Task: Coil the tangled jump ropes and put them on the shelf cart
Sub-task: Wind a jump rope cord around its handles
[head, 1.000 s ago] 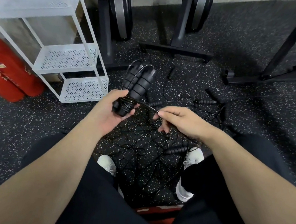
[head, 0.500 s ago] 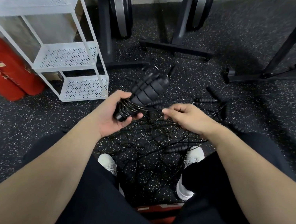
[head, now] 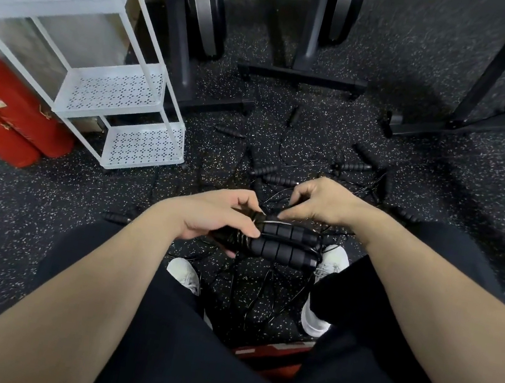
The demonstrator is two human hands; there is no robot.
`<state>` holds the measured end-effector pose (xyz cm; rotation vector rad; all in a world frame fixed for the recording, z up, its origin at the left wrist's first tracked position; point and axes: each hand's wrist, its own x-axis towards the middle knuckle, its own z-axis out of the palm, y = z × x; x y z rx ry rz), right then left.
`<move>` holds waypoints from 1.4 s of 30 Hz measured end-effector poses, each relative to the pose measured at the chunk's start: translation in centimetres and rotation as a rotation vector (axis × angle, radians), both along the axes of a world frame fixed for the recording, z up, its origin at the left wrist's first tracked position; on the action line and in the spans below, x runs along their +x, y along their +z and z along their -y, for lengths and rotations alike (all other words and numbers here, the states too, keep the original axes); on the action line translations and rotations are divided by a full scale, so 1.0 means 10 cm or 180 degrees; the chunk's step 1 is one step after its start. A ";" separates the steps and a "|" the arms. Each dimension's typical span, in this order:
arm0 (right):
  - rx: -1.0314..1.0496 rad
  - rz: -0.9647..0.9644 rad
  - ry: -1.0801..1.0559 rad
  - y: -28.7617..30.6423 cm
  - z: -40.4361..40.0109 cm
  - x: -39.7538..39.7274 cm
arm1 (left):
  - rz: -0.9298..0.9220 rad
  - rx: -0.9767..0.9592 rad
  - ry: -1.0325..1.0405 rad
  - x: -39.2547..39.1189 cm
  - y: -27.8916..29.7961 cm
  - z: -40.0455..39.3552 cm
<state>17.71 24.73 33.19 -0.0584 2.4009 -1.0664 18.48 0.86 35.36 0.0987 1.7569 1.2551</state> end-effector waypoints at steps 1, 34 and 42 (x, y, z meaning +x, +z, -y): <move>-0.0061 0.0051 -0.0010 0.00 0.00 0.00 | -0.0087 -0.0046 -0.0083 0.01 0.00 -0.01; 0.0444 0.0325 0.0725 -0.08 0.27 0.12 | -0.2393 -0.1936 -0.0198 -0.08 -0.34 -0.15; -0.0292 -0.0127 0.0633 -0.06 0.32 0.11 | -0.2062 -0.1641 0.0326 -0.14 -0.38 -0.13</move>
